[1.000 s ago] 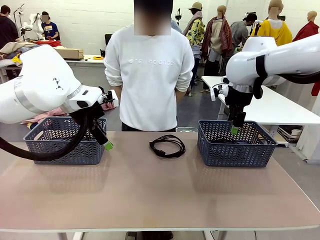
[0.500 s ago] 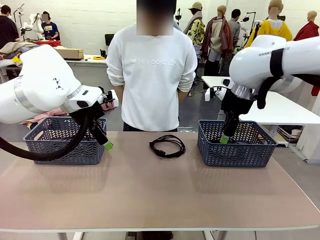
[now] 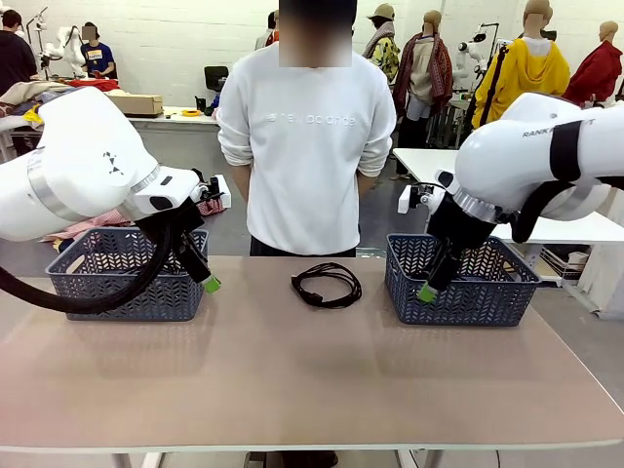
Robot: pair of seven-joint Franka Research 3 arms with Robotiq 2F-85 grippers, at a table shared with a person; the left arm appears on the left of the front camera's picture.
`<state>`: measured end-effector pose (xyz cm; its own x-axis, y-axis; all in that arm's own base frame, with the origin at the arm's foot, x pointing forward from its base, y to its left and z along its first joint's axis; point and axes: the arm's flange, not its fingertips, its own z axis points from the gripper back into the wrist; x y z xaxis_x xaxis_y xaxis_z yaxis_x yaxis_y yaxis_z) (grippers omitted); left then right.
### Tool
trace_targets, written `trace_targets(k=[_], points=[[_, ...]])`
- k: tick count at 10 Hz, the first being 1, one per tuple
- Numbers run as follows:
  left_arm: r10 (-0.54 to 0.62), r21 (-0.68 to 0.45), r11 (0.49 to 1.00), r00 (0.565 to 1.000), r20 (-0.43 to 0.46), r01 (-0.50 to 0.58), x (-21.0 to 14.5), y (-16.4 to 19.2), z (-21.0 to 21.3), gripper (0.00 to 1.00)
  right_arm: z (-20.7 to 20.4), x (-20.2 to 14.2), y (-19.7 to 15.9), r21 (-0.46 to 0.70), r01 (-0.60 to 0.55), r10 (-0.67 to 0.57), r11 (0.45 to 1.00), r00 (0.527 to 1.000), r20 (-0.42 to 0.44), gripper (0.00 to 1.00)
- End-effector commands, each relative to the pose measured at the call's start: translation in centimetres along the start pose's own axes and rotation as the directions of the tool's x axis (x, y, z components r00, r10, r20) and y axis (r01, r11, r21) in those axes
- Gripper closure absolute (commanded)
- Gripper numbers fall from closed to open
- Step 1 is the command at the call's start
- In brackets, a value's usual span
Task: Organize the cables according to human instructions.
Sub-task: Pick up a bundle of cables and place it in the basket indicated by the human.
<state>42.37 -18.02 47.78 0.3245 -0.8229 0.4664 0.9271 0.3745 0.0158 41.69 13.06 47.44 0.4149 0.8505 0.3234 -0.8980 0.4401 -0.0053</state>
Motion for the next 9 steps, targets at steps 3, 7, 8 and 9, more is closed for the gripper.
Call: trace_targets(k=[3,7,8,9], points=[[0.004,0.004,1.000,1.000,0.003,-0.004,-0.08,0.14,0.29,0.00,0.00,0.00,0.00,0.000,0.000,0.000,1.000,1.000,0.000,0.00],[0.004,0.004,1.000,1.000,0.003,-0.004,-0.08,0.14,0.29,0.00,0.00,0.00,0.00,0.000,0.000,0.000,1.000,1.000,0.000,0.00],[0.004,0.004,1.000,1.000,0.003,-0.004,-0.08,0.14,0.29,0.00,0.00,0.00,0.00,0.000,0.000,0.000,1.000,1.000,0.000,0.00],[0.004,0.004,1.000,1.000,0.003,-0.004,-0.08,0.14,0.29,0.00,0.00,0.00,0.00,0.000,0.000,0.000,1.000,1.000,0.000,0.00]])
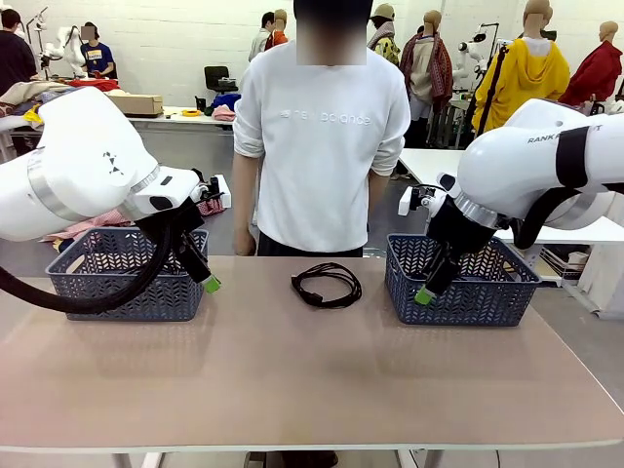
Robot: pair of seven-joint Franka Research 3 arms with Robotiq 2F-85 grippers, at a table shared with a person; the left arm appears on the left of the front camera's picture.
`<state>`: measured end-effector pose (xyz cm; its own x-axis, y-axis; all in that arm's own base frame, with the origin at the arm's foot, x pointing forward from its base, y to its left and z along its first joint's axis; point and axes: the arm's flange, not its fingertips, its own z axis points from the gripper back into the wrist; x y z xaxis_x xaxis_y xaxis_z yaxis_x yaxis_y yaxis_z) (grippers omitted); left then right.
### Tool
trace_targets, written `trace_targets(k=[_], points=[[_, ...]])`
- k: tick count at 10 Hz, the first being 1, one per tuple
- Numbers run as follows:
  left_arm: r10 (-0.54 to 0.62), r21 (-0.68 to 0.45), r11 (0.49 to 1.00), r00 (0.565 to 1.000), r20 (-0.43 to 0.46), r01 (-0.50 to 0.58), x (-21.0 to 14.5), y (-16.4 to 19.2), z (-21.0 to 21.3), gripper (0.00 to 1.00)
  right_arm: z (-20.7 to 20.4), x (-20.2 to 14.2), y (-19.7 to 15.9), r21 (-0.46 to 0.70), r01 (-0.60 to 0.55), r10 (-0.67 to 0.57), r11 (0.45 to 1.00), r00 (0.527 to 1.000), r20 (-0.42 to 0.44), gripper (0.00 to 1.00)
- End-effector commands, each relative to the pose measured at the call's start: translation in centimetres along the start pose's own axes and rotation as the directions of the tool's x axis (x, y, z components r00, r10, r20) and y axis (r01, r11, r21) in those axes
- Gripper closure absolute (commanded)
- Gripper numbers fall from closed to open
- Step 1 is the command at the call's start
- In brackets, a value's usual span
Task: Organize the cables according to human instructions.
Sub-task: Pick up a bundle of cables and place it in the basket indicated by the human.
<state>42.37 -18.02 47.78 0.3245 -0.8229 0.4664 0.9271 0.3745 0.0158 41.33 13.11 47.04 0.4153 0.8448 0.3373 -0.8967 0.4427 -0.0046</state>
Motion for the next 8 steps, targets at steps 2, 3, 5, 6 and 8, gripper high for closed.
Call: trace_targets(k=[2,3,5,6,8], points=[[0.004,0.003,1.000,1.000,0.003,-0.004,-0.08,0.14,0.29,0.00,0.34,0.25,-0.34,0.000,-0.003,0.003,1.000,1.000,-0.015,0.00],[0.004,0.003,1.000,1.000,0.003,-0.004,-0.08,0.14,0.29,0.00,0.34,0.25,-0.34,0.000,-0.003,0.003,1.000,1.000,-0.015,0.00],[0.004,0.003,1.000,1.000,0.003,-0.004,-0.08,0.14,0.29,0.00,0.34,0.25,-0.34,0.000,-0.003,0.003,1.000,1.000,-0.015,0.00],[0.004,0.003,1.000,1.000,0.003,-0.004,-0.08,0.14,0.29,0.00,0.34,0.25,-0.34,0.000,-0.003,0.003,1.000,1.000,-0.015,0.00],[0.004,0.003,1.000,1.000,0.003,-0.004,-0.08,0.14,0.29,0.00,0.34,0.25,-0.34,0.000,-0.003,0.003,1.000,1.000,-0.015,0.00]])
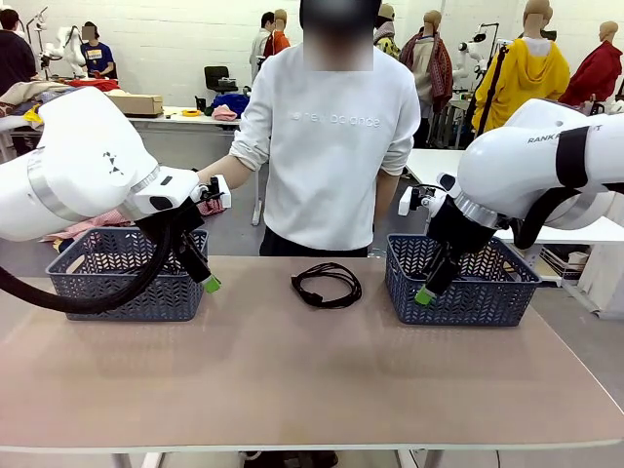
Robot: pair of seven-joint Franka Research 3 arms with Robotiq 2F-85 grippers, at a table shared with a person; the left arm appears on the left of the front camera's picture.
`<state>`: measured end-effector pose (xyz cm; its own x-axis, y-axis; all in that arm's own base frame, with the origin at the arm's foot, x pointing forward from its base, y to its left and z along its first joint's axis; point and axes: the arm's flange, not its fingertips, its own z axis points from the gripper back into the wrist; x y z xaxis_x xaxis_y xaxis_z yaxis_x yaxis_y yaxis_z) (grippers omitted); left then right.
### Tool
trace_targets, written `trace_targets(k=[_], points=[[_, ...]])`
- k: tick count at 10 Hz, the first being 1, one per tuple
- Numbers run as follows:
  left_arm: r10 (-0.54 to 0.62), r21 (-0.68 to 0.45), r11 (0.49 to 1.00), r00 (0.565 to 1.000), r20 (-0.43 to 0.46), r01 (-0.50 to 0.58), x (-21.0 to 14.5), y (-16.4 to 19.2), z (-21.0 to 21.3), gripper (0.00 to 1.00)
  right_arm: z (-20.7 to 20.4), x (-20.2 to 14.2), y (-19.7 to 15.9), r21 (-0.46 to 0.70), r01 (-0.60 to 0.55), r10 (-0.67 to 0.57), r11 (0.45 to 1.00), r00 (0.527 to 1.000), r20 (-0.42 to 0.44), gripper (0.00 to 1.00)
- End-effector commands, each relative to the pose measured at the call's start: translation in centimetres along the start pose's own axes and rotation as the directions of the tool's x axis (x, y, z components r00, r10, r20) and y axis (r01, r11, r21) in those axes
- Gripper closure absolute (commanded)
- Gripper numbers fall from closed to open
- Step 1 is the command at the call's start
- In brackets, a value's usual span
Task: Organize the cables according to human instructions.
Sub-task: Pick up a bundle of cables and place it in the basket indicated by the human.
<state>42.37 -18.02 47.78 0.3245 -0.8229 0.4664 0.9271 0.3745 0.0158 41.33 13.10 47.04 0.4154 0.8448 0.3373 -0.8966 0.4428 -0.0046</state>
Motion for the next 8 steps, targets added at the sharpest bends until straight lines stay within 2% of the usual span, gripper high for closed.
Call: trace_targets(k=[1,8], points=[[0.004,0.003,1.000,1.000,0.003,-0.004,-0.08,0.14,0.29,0.00,0.33,0.25,-0.34,0.000,-0.003,0.003,1.000,1.000,-0.015,0.00],[0.004,0.003,1.000,1.000,0.003,-0.004,-0.08,0.14,0.29,0.00,0.33,0.25,-0.34,0.000,-0.003,0.003,1.000,1.000,-0.015,0.00]])
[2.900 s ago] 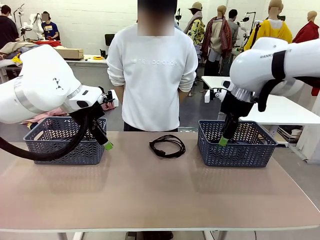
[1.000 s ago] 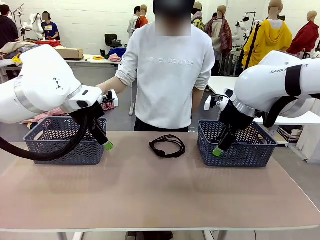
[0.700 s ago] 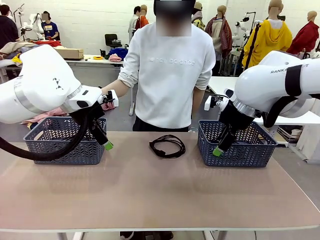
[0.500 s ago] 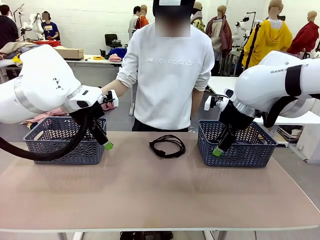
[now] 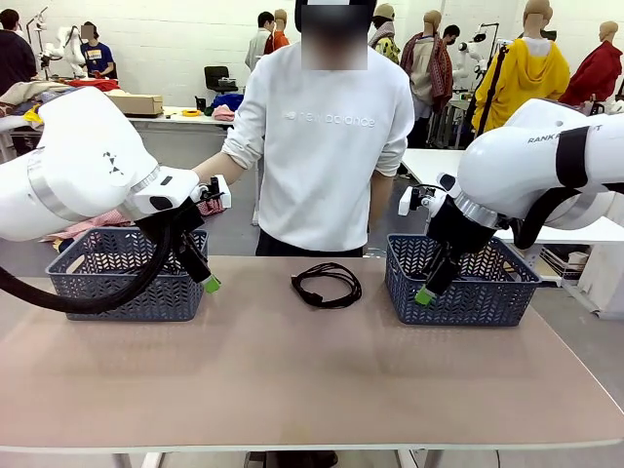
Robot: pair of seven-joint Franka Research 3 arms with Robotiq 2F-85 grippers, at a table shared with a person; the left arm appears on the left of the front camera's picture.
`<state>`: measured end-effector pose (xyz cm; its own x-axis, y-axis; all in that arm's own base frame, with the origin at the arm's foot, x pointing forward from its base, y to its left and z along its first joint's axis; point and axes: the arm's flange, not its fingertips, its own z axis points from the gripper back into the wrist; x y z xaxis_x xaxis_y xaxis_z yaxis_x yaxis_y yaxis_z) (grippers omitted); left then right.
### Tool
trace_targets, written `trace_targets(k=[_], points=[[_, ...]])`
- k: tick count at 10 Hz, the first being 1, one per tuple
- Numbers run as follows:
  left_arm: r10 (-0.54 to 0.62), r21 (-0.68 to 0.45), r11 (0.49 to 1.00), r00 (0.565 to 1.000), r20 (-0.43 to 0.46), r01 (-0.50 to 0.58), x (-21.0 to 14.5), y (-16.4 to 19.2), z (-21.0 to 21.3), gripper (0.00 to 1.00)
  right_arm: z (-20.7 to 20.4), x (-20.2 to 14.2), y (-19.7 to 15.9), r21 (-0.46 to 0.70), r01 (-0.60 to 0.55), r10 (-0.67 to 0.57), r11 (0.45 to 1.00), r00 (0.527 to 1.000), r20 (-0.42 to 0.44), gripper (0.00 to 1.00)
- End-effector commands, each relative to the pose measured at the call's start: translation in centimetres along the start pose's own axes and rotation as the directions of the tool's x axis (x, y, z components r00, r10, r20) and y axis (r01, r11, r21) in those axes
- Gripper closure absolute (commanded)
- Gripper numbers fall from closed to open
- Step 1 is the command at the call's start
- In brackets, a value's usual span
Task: Organize the cables according to human instructions.
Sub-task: Pick up a bundle of cables and place it in the basket indicated by the human.
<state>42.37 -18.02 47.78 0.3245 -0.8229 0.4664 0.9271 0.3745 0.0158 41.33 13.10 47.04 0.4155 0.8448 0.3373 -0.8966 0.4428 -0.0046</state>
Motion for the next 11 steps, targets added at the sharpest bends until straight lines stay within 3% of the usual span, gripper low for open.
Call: trace_targets(k=[1,5,8,11], points=[[0.000,0.000,1.000,1.000,0.000,0.000,0.0,0.0,0.0,0.00,0.3,0.3,-0.3,0.000,-0.003,0.003,1.000,1.000,-0.015,0.00],[-0.244,-0.019,0.969,0.952,-0.184,0.245,7.3,4.0,-3.0,0.00,0.3,0.3,-0.3,0.000,-0.003,0.003,1.000,1.000,-0.015,0.00],[-0.443,-0.043,0.892,0.852,-0.279,0.450,13.6,5.5,-6.9,0.00,0.3,0.3,-0.3,0.000,-0.003,0.003,1.000,1.000,-0.015,0.00],[-0.534,-0.089,0.839,0.784,-0.317,0.536,17.4,6.6,-10.9,0.00,0.3,0.3,-0.3,0.000,-0.003,0.003,1.000,1.000,-0.015,0.00]])
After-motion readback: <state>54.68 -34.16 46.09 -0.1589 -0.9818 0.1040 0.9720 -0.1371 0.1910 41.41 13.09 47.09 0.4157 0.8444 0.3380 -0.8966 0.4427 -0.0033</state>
